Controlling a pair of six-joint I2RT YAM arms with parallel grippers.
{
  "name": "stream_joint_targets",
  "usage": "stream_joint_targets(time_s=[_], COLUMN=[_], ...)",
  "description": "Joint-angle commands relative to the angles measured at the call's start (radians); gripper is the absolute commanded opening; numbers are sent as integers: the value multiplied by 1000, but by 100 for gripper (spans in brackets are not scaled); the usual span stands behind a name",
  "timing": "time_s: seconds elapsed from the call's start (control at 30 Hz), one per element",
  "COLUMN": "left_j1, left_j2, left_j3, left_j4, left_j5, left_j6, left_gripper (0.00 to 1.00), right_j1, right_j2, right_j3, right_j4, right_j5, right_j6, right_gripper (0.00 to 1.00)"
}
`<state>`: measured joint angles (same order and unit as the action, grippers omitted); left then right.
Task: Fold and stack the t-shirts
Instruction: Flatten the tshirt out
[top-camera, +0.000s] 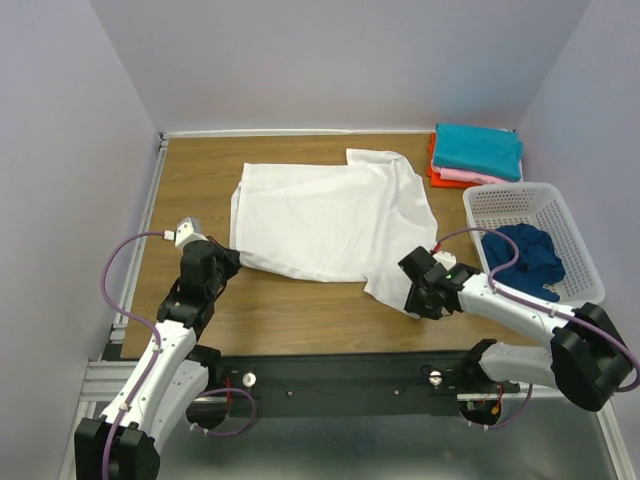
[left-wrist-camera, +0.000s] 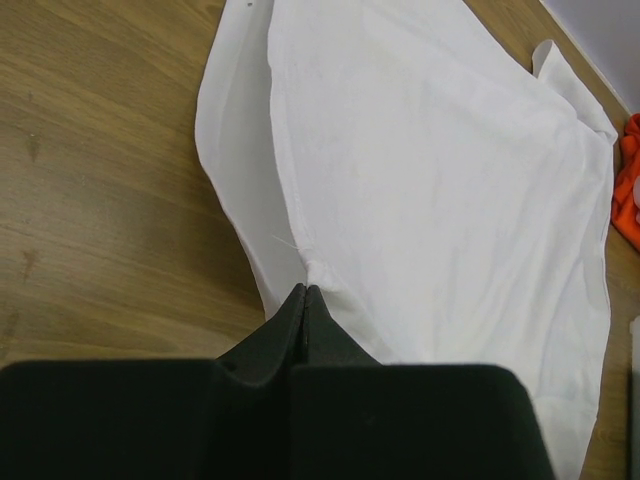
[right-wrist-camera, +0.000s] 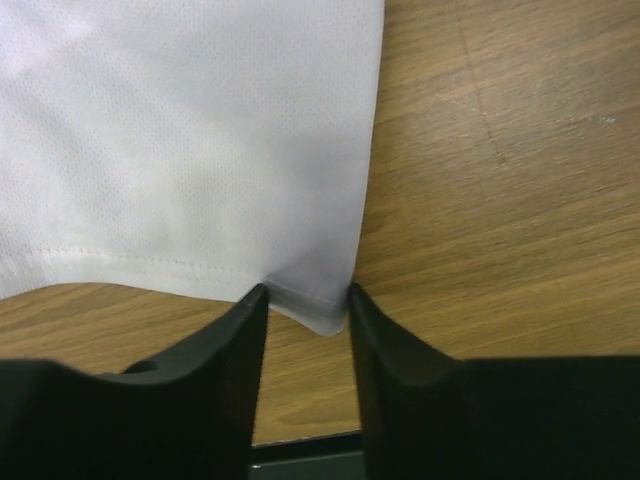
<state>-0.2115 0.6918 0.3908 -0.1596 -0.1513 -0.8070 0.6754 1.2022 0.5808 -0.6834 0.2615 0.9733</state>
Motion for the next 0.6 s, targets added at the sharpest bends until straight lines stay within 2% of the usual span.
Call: stream_joint_targets(time_s=[0.0, 0.07, 0.1, 0.17, 0.2, 0.3, 0.4, 0.47, 0.57], left_j1=[-3, -3, -3, -3, -3, -3, -3, -3, -3], left_j2=[-8, -12, -12, -14, -11, -9, -2, 8, 29], left_j3=[2, -1, -3, -4, -7, -3, 17, 54, 111], left_j4=[-8, -8, -8, -6, -5, 2, 11, 9, 32], left_j5=[-44, -45, -45, -50, -51, -57, -83, -109, -146], left_j6=[9, 8, 6, 3, 2, -7, -20, -29, -32], left_gripper=[0, 0, 0, 0, 0, 0, 0, 0, 0], right_j1=[7, 9, 7, 7, 7, 7, 6, -2, -116], right_j2=[-33, -36, -35, -33, -32, -13, 0, 16, 48], right_j3=[-25, -33, -35, -38, -33, 28, 114, 229, 376], right_j4=[-36, -36, -36, -36, -31, -21, -7, 1, 31], right_j5=[24, 27, 33, 86, 106, 154, 267, 370, 423], right_j6=[36, 44, 45, 53, 53, 33, -19, -82, -182], right_gripper=[42, 34, 24, 13, 1, 1, 1, 1, 1])
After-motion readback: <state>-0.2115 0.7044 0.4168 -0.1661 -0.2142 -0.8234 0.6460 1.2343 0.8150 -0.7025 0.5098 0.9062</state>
